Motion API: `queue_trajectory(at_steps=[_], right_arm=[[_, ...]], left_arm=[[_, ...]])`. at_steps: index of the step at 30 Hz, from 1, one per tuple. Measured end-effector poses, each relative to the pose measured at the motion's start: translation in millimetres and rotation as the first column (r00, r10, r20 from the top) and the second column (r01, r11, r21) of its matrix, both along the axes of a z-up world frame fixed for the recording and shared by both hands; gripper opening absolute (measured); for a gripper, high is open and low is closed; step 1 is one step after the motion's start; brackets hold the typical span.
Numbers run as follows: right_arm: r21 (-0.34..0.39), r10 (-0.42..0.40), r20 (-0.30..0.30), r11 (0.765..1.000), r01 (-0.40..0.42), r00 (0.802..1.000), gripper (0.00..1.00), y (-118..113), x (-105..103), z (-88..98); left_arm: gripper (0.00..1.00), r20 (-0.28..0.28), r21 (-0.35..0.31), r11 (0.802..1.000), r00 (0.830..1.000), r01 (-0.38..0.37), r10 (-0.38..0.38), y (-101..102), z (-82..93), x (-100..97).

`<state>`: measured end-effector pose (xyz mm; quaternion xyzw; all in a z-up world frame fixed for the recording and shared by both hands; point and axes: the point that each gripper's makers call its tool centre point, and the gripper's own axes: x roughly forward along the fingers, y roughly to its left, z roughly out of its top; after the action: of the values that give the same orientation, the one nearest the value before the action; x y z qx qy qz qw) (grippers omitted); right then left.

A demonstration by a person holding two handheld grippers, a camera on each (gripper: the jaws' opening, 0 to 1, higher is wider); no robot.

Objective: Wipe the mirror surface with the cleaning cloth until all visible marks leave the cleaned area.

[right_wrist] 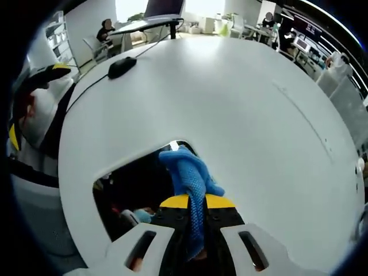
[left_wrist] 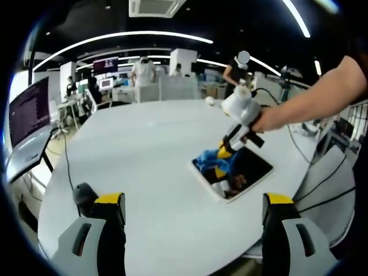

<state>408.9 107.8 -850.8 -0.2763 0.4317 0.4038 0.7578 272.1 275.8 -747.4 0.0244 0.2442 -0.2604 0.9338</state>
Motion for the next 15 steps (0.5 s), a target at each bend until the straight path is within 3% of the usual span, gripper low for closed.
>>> queue_trajectory(at_steps=[15], right_arm=[[0.028,-0.026,0.008,0.999,0.026,1.000,0.03,-0.5,-28.4,-0.2]], left_arm=[[0.99,0.009,0.000,1.000,1.000,0.017,-0.017,-6.6,3.4,-1.2]])
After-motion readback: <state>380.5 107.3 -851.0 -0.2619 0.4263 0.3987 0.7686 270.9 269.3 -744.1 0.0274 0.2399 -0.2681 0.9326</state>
